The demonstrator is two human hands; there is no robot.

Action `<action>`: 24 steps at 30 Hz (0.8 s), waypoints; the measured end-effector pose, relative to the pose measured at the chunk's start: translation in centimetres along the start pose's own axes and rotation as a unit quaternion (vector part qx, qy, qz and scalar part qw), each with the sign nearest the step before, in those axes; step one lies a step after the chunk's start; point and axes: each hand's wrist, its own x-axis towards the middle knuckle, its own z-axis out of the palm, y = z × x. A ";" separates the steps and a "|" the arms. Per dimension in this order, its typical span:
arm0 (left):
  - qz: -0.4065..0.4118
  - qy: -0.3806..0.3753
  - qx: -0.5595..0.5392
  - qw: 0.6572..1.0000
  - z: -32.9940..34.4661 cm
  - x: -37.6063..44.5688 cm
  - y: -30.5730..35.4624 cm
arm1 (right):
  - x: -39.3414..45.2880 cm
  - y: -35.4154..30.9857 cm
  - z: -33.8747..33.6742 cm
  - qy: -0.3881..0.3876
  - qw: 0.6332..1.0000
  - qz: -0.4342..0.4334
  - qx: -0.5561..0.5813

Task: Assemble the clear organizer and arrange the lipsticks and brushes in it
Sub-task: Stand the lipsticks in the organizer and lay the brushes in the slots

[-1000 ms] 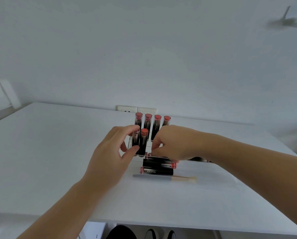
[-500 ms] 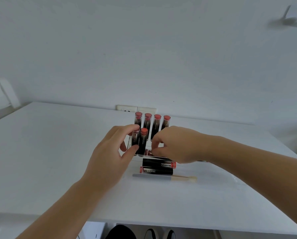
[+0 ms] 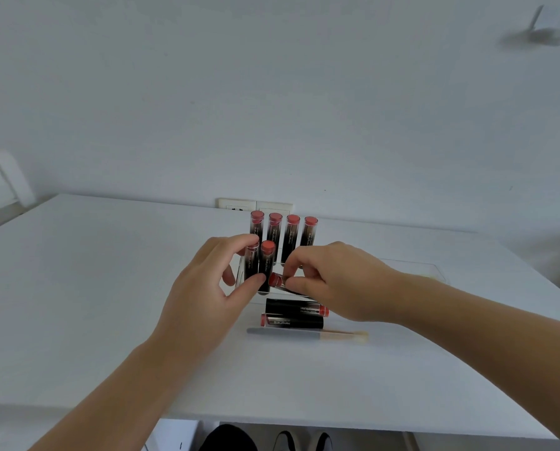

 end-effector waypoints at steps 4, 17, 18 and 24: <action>-0.004 -0.003 0.002 1.000 0.0 0.0 0.1 | -0.2 -0.2 0.1 -0.001 1.000 -0.015 -0.014; -0.011 -0.005 0.007 1.000 0.0 0.0 0.0 | -0.4 0.0 0.2 0.007 0.999 -0.048 -0.006; -0.012 -0.006 0.010 1.000 0.0 0.0 0.0 | -0.5 0.0 0.2 0.016 0.999 -0.051 0.004; -0.012 -0.002 0.021 1.000 0.2 0.1 -0.1 | -1.1 0.1 0.4 0.125 0.987 -0.050 0.085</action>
